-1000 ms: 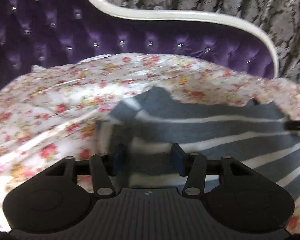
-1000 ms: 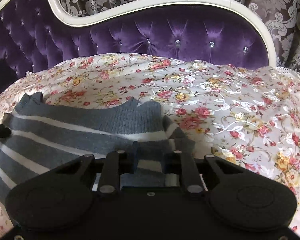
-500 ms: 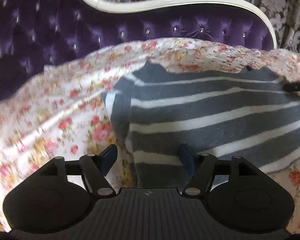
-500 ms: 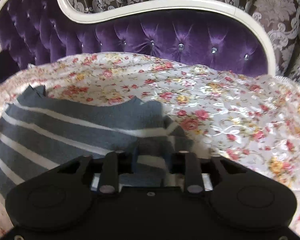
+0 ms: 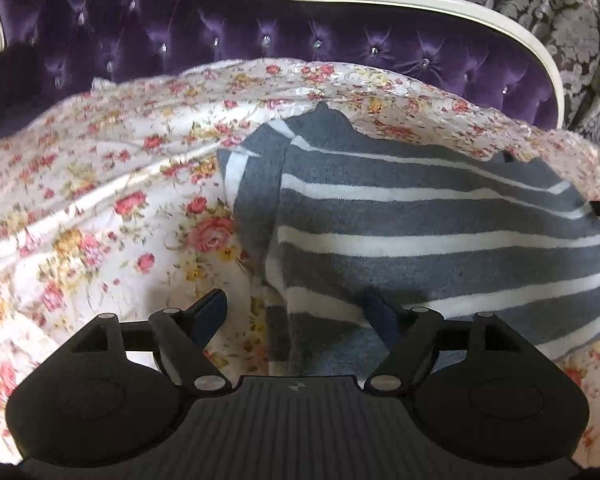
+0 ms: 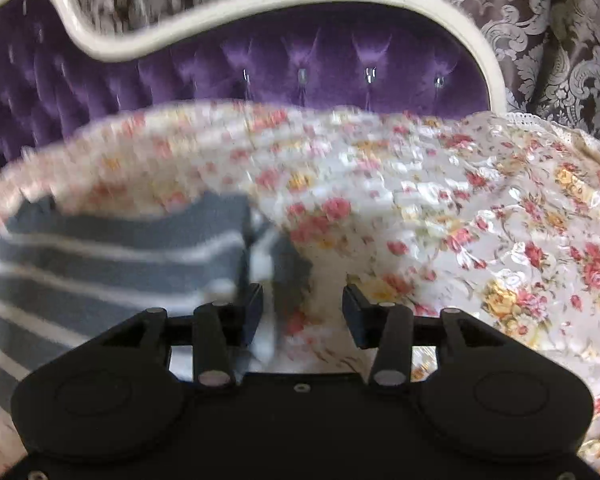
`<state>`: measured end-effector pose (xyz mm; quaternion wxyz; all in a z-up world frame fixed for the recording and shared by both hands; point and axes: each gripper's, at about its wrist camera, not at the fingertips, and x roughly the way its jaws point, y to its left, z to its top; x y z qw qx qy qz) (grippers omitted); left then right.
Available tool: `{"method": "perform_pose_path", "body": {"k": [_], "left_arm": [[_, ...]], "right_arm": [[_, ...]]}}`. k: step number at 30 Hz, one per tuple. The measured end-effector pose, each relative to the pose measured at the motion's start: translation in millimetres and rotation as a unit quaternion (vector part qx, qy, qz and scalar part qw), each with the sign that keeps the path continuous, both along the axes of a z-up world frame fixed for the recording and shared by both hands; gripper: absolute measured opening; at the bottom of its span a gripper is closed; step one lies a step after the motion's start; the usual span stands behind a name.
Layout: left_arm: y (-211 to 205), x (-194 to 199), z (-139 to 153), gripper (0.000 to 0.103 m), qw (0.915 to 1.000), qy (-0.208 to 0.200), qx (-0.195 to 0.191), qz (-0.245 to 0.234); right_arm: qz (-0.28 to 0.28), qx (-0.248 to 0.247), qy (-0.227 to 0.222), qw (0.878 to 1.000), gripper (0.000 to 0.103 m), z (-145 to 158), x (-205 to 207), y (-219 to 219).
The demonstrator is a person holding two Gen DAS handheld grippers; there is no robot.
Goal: Fold small clothes
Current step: 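Lower the folded hem onto the cardigan and open both tools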
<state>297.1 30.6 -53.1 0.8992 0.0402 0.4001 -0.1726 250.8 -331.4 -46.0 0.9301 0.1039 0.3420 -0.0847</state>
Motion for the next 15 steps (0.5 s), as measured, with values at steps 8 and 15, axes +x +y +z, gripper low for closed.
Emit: {"method": "perform_pose_path", "body": {"k": [8, 15], "left_arm": [[0, -1, 2, 0.076, 0.9998, 0.011, -0.012, 0.008], [5, -6, 5, 0.075, 0.9991, 0.029, -0.025, 0.018]], "right_arm": [[0.039, 0.151, -0.076, 0.985, 0.074, 22, -11, 5], [0.098, 0.311, 0.014, 0.945, 0.066, -3, 2, -6]]}}
